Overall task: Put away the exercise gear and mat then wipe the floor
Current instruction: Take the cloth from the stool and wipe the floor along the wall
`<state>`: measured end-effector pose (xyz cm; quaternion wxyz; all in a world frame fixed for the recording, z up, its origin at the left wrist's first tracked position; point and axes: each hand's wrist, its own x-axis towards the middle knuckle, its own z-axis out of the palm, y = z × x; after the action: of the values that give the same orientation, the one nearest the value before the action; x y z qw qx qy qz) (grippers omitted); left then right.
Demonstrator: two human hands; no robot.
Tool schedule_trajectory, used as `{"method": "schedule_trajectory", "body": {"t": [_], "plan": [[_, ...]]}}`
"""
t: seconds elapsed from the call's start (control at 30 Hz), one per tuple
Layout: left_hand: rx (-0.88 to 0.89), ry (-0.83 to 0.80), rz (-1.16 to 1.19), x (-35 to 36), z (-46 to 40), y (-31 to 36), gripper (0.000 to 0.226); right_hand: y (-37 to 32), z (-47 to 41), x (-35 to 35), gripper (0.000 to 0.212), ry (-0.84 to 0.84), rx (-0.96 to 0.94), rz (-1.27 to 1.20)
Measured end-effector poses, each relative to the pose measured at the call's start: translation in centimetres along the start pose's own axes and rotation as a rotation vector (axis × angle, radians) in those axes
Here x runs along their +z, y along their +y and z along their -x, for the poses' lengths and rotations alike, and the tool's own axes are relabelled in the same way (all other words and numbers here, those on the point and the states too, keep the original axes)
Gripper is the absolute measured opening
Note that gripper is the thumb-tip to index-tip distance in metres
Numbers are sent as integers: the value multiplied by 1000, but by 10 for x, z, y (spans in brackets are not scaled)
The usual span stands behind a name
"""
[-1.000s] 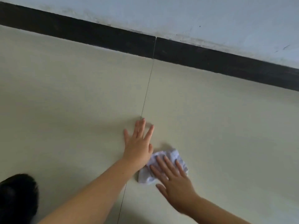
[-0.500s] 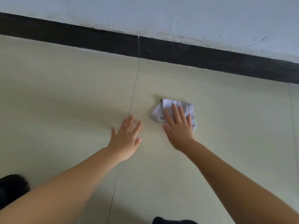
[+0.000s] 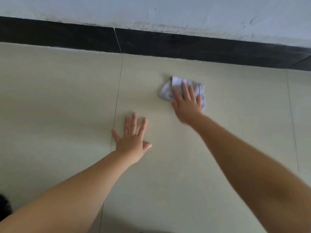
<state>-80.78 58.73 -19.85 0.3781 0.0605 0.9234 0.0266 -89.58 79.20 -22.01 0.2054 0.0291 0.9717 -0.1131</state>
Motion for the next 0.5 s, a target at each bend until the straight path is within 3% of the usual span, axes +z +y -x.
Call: {"method": "schedule_trajectory", "body": {"t": [0.13, 0.27, 0.37, 0.5], "plan": [[13, -39, 1, -5, 0, -2, 85, 6, -66, -45, 52, -106, -7, 21], [28, 1, -8, -1, 0, -4, 85, 52, -29, -27, 53, 35, -8, 32], [35, 25, -44, 0, -2, -4, 87, 123, 8, -20, 55, 264, 350, -102], [37, 31, -57, 0, -1, -3, 88, 142, 10, -35, 52, 171, 769, -302]]}}
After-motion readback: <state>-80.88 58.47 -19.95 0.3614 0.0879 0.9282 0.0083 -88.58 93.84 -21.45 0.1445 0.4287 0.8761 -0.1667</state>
